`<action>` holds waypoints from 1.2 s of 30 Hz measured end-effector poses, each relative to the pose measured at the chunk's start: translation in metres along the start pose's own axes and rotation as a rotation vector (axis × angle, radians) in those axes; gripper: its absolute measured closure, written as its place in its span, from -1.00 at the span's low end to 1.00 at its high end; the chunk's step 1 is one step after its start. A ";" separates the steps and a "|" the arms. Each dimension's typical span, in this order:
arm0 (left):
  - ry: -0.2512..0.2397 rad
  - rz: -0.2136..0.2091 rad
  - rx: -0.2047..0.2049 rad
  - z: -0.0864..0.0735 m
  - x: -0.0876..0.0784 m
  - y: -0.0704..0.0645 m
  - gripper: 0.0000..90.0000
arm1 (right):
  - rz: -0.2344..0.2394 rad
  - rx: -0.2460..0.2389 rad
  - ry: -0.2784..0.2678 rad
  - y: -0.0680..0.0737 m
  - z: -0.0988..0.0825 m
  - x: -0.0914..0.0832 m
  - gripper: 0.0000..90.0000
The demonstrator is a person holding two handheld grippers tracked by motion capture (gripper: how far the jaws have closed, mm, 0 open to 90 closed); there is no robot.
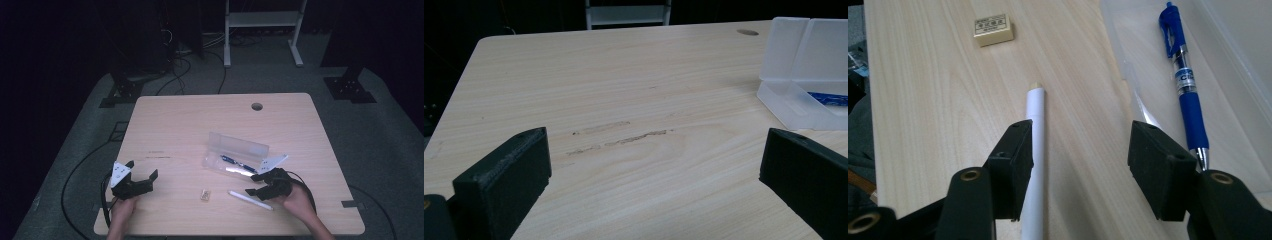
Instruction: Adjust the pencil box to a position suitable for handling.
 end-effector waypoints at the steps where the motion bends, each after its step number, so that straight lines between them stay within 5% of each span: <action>1: 0.000 0.001 0.001 0.000 0.000 0.000 -1.00 | 0.000 0.001 0.001 0.001 -0.001 0.000 -0.05; 18: 0.000 0.002 0.001 0.000 0.000 0.000 -1.00 | 0.021 -0.008 0.010 0.018 -0.015 0.006 -0.02; 36: 0.000 0.001 0.000 0.000 0.000 0.000 -1.00 | 0.006 -0.045 0.023 0.027 -0.020 0.013 0.26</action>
Point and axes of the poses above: each handheld gripper's, and its own axes: x roughly forward along the jaws, z roughly out of its top, y roughly to its left, the point moved 3 cm from there along x, roughly forward along the jaws, and after that the axes turned 12 degrees about z, right-handed, at the moved point
